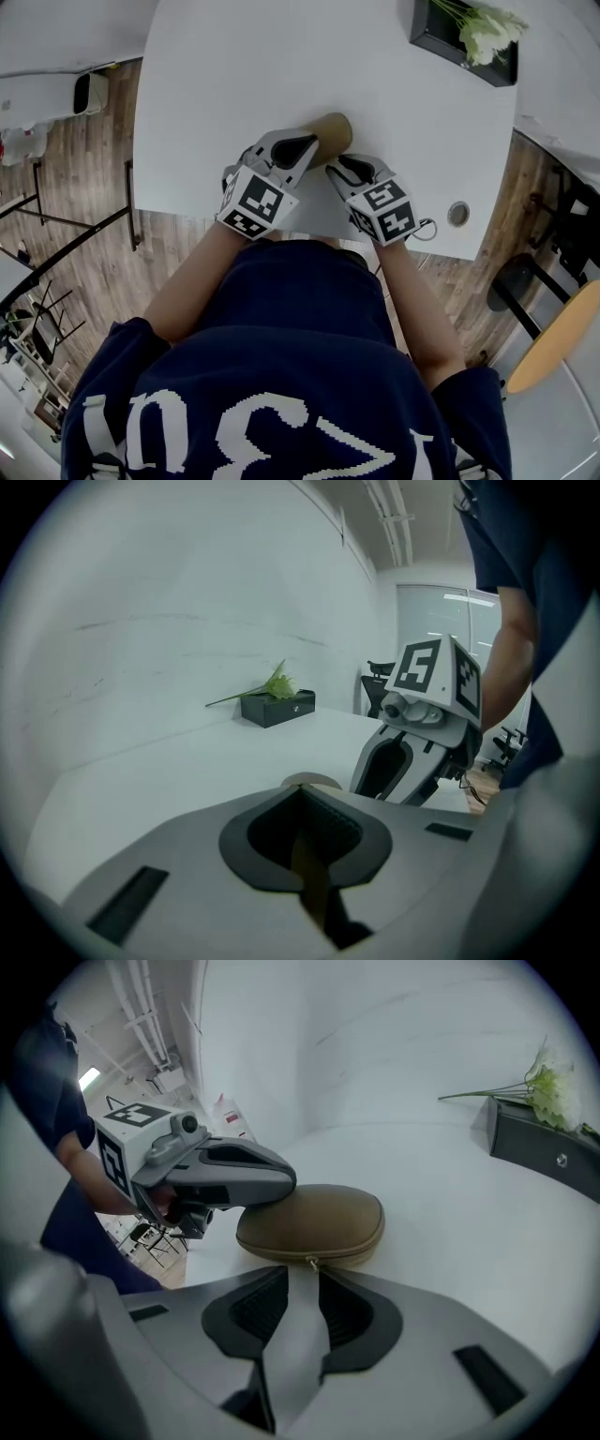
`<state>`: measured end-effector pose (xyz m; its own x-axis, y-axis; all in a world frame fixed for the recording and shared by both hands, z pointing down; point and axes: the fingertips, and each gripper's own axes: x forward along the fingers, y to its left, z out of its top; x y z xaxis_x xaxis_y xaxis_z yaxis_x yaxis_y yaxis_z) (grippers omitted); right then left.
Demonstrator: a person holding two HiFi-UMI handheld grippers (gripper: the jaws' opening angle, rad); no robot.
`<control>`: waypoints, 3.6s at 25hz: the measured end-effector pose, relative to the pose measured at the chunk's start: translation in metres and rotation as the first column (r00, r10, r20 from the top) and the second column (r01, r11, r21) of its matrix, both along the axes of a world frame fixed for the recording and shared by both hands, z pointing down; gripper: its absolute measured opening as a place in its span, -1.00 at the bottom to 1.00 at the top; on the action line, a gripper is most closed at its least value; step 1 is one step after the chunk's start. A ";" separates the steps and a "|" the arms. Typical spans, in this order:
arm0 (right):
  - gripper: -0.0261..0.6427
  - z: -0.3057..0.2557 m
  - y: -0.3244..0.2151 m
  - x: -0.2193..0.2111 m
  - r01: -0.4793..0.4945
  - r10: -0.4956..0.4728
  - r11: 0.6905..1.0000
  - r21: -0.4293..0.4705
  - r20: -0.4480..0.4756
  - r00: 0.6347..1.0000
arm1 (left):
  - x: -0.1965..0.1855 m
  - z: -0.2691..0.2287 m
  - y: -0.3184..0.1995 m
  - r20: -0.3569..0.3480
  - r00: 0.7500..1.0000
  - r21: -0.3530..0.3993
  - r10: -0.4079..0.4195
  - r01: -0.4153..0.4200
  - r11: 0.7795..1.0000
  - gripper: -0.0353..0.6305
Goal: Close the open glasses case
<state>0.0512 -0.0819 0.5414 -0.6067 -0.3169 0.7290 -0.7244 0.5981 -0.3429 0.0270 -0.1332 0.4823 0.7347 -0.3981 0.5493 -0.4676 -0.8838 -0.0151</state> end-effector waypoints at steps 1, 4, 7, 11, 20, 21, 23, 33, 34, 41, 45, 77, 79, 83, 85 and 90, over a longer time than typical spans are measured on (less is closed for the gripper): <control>-0.56 0.001 -0.002 -0.001 -0.014 0.014 1.000 0.007 -0.014 1.000 | 0.000 0.000 0.000 0.002 1.000 0.001 -0.001 0.001 1.000 -0.85; -0.72 0.003 -0.007 0.004 -0.055 0.055 0.998 0.017 -0.022 0.998 | 0.001 0.000 0.000 0.005 1.000 0.004 -0.004 0.004 1.000 -0.85; -0.85 0.001 -0.008 0.009 -0.076 0.075 0.996 0.036 0.023 0.997 | 0.000 0.000 0.001 0.003 1.000 0.009 -0.005 0.005 1.000 -0.85; -0.86 -0.002 -0.011 0.016 -0.079 0.078 0.994 0.070 0.016 0.997 | 0.000 0.000 0.002 0.001 1.000 0.014 0.002 -0.002 1.000 -0.85; -0.86 0.013 -0.063 0.050 -0.035 0.049 0.991 0.127 -0.111 0.993 | 0.001 0.001 0.000 -0.029 1.000 -0.014 -0.011 0.010 1.000 -0.85; -0.86 0.013 -0.064 0.050 -0.016 0.031 0.992 0.126 -0.121 0.992 | 0.001 0.002 0.000 -0.035 0.999 -0.035 -0.013 0.012 0.999 -0.85; -0.86 0.012 -0.061 0.050 0.008 0.008 0.993 0.120 -0.132 0.991 | 0.001 0.002 0.001 -0.026 1.000 -0.067 0.003 -0.005 0.998 -0.85; -0.86 0.006 -0.041 0.049 0.004 0.008 0.994 0.111 -0.108 0.994 | -0.018 0.010 0.040 0.047 0.997 -0.178 0.069 -0.059 0.982 -0.85; -0.86 0.005 -0.035 0.047 0.017 -0.005 0.994 0.108 -0.107 0.994 | -0.022 0.009 0.035 0.069 0.996 -0.157 0.056 -0.045 0.987 -0.85; -0.86 0.002 0.011 0.015 0.134 -0.128 0.988 0.076 -0.088 0.988 | -0.041 0.010 -0.005 0.133 0.989 -0.092 -0.065 0.078 0.993 -0.85; -0.86 0.004 0.013 0.011 0.101 -0.098 0.993 0.065 -0.053 0.994 | -0.027 0.004 -0.021 0.087 0.990 -0.057 -0.108 0.113 0.992 -0.85; -0.86 0.007 -0.050 0.054 0.007 0.012 0.992 0.128 -0.143 0.990 | -0.021 0.007 -0.022 0.090 0.985 0.035 -0.146 0.143 0.989 -0.85; -0.86 0.007 -0.058 0.058 0.019 0.004 0.990 0.136 -0.168 0.986 | -0.021 0.008 -0.022 0.102 0.985 0.035 -0.139 0.136 0.990 -0.85; -0.86 0.009 -0.071 0.060 0.039 -0.014 0.991 0.128 -0.193 0.981 | -0.019 0.008 -0.024 0.091 0.987 0.011 -0.132 0.132 0.991 -0.85; -0.85 0.009 -0.072 0.059 0.026 -0.008 0.994 0.107 -0.164 0.986 | -0.019 0.007 -0.027 0.057 0.989 -0.015 -0.138 0.139 0.990 -0.85; -0.83 -0.021 -0.083 0.076 -0.132 0.152 0.969 0.210 -0.083 0.985 | -0.021 0.007 -0.027 -0.014 0.991 -0.061 -0.130 0.129 0.990 -0.85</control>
<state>0.1274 -0.1653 0.5204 -0.4737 -0.5422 0.6941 -0.8310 0.5361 -0.1484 0.0062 -0.1604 0.4898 0.6890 -0.4573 0.5624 -0.5780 -0.8148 0.0456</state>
